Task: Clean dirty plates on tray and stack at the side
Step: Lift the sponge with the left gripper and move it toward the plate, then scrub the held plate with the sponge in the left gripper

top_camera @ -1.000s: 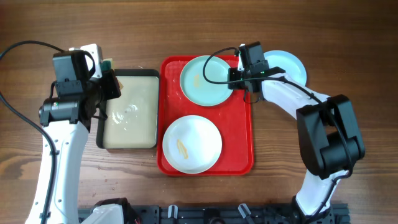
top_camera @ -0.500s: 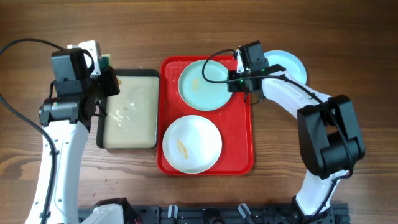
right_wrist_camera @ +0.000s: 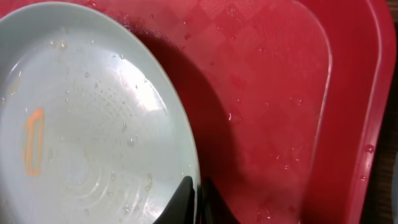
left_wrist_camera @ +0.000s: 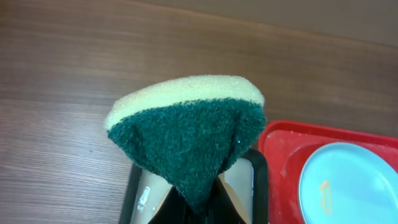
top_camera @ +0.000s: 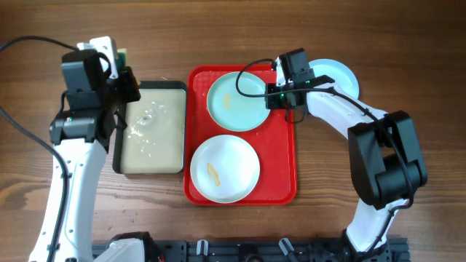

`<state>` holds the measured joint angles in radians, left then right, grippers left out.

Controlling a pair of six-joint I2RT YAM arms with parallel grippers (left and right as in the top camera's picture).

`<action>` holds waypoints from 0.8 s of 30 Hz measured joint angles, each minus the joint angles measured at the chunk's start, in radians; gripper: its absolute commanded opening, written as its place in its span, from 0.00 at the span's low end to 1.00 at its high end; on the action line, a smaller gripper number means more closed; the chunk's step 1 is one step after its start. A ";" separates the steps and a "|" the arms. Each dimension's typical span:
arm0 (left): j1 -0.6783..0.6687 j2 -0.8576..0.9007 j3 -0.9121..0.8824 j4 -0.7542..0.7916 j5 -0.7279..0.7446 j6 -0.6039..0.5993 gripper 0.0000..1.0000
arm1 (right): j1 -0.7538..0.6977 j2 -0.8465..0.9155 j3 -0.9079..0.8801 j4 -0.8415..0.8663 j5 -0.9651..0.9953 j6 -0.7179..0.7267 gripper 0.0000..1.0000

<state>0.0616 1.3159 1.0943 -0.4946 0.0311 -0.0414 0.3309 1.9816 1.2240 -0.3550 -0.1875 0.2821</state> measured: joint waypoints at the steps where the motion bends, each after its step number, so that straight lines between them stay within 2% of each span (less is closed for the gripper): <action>1: -0.007 0.020 0.002 -0.005 0.000 0.000 0.04 | 0.000 0.000 0.000 0.000 0.000 0.000 0.07; 5: -0.021 0.157 0.006 -0.037 0.000 0.000 0.04 | 0.000 0.000 0.000 0.003 0.000 0.000 0.08; 8: -0.021 0.282 0.008 -0.055 0.000 0.000 0.04 | 0.000 0.000 0.000 0.004 -0.003 -0.002 0.11; 10: -0.021 0.325 0.042 -0.130 0.000 0.000 0.04 | 0.000 0.000 0.000 0.004 -0.004 -0.003 0.11; 12: -0.021 0.338 0.164 -0.245 -0.007 0.000 0.04 | 0.000 0.000 0.000 0.006 -0.005 -0.003 0.12; 15: -0.021 0.357 0.492 -0.487 -0.029 0.000 0.04 | 0.000 0.000 0.000 0.011 -0.008 -0.003 0.12; 17: -0.021 0.384 0.650 -0.584 -0.038 0.000 0.04 | 0.000 0.000 0.000 0.011 -0.008 -0.003 0.12; 21: -0.031 0.499 0.678 -0.648 -0.045 0.008 0.04 | 0.000 0.000 0.000 0.011 -0.008 -0.003 0.13; 24: -0.091 0.607 0.676 -0.676 -0.053 0.031 0.04 | 0.000 0.000 0.000 0.012 -0.008 -0.003 0.13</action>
<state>-0.0296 1.9228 1.7706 -1.1706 -0.0216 -0.0109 0.3309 1.9816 1.2240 -0.3431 -0.1955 0.2787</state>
